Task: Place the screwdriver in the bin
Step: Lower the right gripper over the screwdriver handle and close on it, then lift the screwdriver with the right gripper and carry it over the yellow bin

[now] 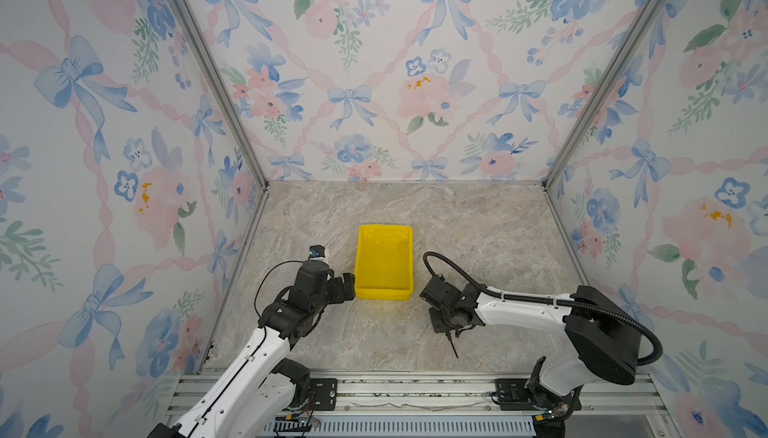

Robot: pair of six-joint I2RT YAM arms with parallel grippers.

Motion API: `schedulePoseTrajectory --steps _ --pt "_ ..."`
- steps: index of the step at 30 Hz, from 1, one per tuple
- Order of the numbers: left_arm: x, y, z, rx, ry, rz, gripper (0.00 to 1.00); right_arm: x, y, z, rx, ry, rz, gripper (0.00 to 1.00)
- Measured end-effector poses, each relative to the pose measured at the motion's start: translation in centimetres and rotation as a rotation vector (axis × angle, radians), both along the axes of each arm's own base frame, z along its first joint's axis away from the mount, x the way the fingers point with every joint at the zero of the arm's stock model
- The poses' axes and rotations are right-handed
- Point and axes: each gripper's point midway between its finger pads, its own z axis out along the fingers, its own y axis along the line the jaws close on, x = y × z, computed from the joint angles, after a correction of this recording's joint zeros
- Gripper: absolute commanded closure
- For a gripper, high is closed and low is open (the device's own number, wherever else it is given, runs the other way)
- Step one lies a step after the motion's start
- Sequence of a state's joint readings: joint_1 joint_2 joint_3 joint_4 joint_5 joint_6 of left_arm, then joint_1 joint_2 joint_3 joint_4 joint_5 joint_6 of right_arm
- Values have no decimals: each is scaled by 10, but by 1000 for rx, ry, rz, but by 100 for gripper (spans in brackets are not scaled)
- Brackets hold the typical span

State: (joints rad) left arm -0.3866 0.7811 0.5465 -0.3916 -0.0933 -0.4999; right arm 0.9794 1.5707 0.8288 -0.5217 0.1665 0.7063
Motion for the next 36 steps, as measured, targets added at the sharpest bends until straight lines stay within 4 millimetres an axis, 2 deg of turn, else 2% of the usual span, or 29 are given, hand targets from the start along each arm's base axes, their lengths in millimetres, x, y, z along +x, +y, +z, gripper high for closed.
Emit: schedulePoseTrajectory --steps 4,11,14,23,29,32,36 --pt "-1 -1 2 -2 -6 -5 3 0 2 1 -4 -2 8 89" --pt "-2 -4 4 -2 -17 -13 3 -1 -1 7 -24 -5 11 97" --pt "-2 -4 5 1 -19 -14 3 5 0 27 -6 -45 8 98" --pt "-2 -3 5 4 -21 -9 3 26 22 117 193 -207 -11 98" --pt "-1 -1 5 11 -24 0 2 51 41 167 302 -273 -46 98" --pt "-1 0 6 13 -29 4 2 68 50 179 342 -281 -80 98" --pt "-1 -1 9 13 -41 2 3 89 68 179 365 -266 -106 98"
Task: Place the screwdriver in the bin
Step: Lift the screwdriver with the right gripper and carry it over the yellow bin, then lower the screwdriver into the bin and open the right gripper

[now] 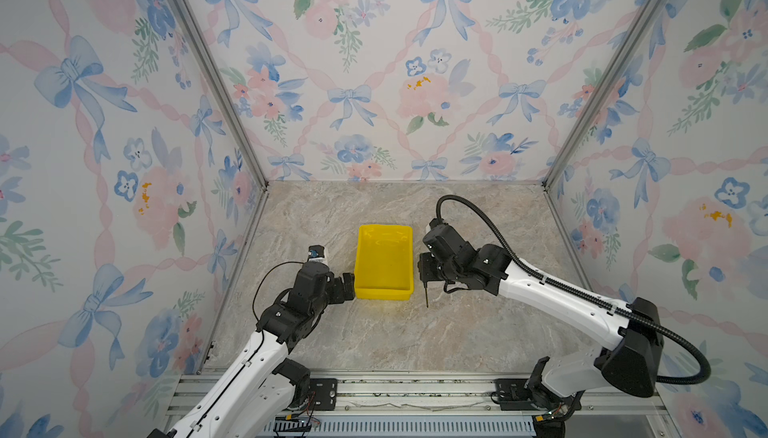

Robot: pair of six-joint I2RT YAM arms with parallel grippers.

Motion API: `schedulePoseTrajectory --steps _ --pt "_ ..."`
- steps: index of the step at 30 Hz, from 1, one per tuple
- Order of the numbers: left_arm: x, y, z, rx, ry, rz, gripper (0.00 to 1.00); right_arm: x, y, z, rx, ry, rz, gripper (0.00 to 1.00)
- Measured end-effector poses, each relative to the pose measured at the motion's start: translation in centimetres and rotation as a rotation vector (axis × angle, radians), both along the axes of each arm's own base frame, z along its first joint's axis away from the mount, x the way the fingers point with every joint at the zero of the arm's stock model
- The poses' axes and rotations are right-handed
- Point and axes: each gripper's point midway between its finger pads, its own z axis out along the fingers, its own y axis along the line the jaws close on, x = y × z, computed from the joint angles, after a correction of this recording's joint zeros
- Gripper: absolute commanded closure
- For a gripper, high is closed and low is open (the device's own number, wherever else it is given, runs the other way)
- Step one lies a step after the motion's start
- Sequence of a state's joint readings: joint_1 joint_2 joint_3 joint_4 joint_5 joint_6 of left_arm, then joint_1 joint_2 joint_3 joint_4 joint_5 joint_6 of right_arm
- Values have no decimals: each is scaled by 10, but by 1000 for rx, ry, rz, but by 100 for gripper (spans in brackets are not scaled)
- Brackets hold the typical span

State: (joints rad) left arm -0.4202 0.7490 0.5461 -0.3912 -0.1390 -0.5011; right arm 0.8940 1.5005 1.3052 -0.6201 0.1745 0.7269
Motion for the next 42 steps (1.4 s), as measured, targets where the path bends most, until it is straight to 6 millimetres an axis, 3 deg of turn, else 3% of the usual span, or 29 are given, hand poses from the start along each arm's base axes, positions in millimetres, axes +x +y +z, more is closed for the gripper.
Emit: schedulePoseTrajectory --steps 10,19,24,42 --pt "-3 -1 9 1 -42 -4 2 54 60 -7 78 24 -24 98" --pt "-8 -6 13 9 -71 -22 3 89 83 -37 122 75 -86 98" --pt "-8 -6 13 11 -74 -20 3 101 99 -59 135 104 -104 98" --pt "-11 -5 23 6 -119 -17 2 119 121 -126 102 164 -123 97"
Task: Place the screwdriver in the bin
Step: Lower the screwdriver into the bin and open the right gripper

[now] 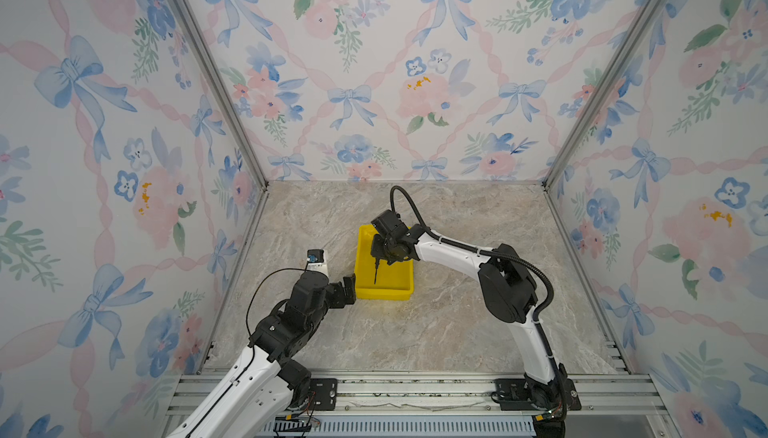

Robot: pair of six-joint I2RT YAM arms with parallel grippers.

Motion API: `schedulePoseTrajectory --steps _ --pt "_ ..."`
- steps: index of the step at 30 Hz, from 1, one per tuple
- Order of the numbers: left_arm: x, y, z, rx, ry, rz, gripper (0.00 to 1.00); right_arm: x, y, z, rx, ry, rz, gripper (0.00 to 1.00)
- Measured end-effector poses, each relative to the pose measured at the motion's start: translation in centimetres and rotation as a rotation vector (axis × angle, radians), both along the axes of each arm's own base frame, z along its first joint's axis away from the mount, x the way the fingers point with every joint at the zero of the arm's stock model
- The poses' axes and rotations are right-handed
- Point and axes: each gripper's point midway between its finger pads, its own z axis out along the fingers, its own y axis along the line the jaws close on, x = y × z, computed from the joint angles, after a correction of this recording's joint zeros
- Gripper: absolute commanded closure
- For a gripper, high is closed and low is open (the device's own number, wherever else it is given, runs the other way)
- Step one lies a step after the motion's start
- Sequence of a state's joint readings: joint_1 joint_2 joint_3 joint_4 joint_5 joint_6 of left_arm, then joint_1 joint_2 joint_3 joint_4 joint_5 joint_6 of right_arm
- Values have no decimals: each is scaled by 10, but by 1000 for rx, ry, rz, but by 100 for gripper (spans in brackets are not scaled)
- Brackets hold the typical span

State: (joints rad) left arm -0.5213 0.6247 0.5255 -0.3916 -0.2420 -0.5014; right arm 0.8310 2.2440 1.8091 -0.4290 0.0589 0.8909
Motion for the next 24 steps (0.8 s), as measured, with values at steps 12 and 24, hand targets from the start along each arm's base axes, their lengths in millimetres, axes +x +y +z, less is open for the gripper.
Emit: schedulePoseTrajectory --steps 12,24 --pt "1 3 0 11 -6 18 3 7 9 -22 -16 16 2 90" --pt "-3 7 13 -14 -57 25 3 8 13 -31 -26 32 7 84"
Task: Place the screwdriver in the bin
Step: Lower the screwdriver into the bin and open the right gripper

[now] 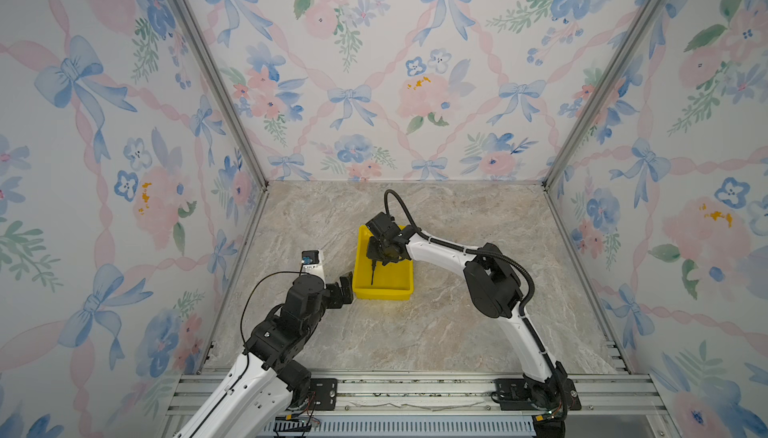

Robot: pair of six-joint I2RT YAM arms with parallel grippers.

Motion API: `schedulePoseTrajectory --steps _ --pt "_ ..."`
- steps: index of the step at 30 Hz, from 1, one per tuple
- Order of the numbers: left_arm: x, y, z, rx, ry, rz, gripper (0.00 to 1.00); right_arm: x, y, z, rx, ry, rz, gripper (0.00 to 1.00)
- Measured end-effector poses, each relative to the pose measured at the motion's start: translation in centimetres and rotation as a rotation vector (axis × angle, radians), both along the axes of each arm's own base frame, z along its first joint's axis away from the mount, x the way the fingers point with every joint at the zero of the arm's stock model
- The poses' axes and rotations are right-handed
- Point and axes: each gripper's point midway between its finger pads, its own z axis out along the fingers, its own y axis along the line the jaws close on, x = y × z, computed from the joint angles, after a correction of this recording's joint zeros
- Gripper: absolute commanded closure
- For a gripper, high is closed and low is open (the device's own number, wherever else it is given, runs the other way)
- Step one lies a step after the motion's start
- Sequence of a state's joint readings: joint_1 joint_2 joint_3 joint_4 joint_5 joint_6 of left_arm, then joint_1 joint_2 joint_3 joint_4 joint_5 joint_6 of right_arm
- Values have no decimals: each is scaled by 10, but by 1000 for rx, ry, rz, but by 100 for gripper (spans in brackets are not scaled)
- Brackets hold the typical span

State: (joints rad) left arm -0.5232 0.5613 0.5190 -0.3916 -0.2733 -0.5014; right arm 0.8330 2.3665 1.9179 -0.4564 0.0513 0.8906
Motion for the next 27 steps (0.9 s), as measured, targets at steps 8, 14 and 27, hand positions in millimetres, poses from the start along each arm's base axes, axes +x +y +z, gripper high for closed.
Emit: schedulePoseTrajectory --steps 8,14,27 --pt "0 0 0 -1 -2 0 3 0 1 -2 -1 4 3 81" --pt "0 0 1 -2 -3 0 2 0 0 -2 -5 4 6 75" --pt "-1 4 2 3 -14 17 3 0 -3 0 -8 -10 19 69"
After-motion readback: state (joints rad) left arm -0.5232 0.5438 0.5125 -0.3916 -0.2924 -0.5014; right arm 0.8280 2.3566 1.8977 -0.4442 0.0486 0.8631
